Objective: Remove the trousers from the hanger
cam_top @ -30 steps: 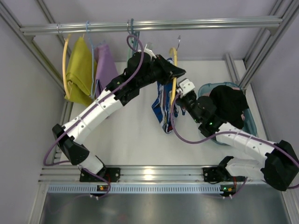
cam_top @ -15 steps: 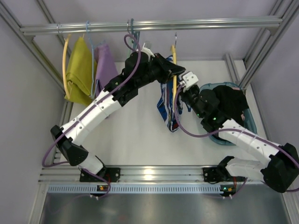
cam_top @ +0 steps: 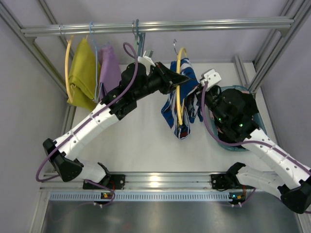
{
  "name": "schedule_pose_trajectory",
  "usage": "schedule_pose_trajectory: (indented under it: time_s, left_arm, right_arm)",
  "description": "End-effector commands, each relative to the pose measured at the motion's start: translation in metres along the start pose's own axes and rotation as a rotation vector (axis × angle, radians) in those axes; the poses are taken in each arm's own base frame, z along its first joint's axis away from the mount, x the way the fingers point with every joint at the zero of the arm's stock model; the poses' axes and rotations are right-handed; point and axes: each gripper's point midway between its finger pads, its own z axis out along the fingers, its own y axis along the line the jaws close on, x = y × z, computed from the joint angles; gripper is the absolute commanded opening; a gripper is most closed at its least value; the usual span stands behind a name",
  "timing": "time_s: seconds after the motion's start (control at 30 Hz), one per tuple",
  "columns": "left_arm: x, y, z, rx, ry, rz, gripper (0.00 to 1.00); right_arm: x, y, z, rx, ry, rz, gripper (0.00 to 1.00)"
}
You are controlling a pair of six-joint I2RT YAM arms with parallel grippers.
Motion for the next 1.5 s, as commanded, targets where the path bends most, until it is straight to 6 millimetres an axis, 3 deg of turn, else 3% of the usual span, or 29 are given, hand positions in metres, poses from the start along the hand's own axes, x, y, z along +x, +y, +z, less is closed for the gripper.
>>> schedule_pose_trajectory:
  time_s: [0.0, 0.03, 0.2, 0.3, 0.5, 0.57, 0.73, 0.87, 0.93, 1.13, 1.3, 1.47]
  left_arm:
    - [-0.013, -0.005, -0.010, 0.044, -0.066, 0.074, 0.00]
    - [-0.014, -0.001, -0.009, 0.035, -0.071, 0.082, 0.00]
    - [-0.014, 0.032, -0.002, -0.043, -0.078, 0.069, 0.00]
    - [-0.012, 0.049, 0.002, -0.081, -0.077, 0.056, 0.00]
    - [-0.007, 0.058, 0.004, -0.097, -0.058, 0.046, 0.00]
    - [-0.006, 0.046, 0.002, -0.056, -0.048, 0.053, 0.00]
    - [-0.001, -0.002, -0.007, 0.081, 0.017, 0.094, 0.00]
    - [0.000, -0.020, -0.016, 0.127, 0.026, 0.125, 0.00]
    - [0.000, -0.020, -0.021, 0.129, 0.021, 0.144, 0.00]
    - [0.009, 0.010, -0.024, 0.073, 0.040, 0.133, 0.00]
    - [0.017, 0.036, -0.022, 0.024, 0.061, 0.128, 0.00]
    - [0.023, 0.042, -0.020, 0.025, 0.085, 0.126, 0.00]
  right_arm:
    - [-0.107, -0.037, -0.031, 0.095, -0.272, 0.089, 0.00]
    - [-0.120, -0.041, -0.039, 0.099, -0.299, 0.100, 0.00]
    - [-0.148, -0.046, -0.056, 0.087, -0.349, 0.120, 0.00]
    - [-0.158, -0.046, -0.062, 0.069, -0.370, 0.126, 0.00]
    - [-0.170, -0.050, -0.067, 0.083, -0.390, 0.137, 0.00]
    - [-0.165, -0.054, -0.067, 0.107, -0.379, 0.113, 0.00]
    - [-0.125, -0.063, -0.059, 0.188, -0.293, 0.042, 0.00]
    - [-0.115, -0.068, -0.057, 0.220, -0.281, 0.037, 0.00]
    - [-0.126, -0.077, -0.060, 0.244, -0.302, 0.061, 0.00]
    - [-0.163, -0.100, -0.071, 0.302, -0.356, 0.049, 0.00]
    - [-0.197, -0.126, -0.092, 0.391, -0.426, 0.009, 0.00]
    - [-0.232, -0.148, -0.119, 0.474, -0.518, -0.008, 0.00]
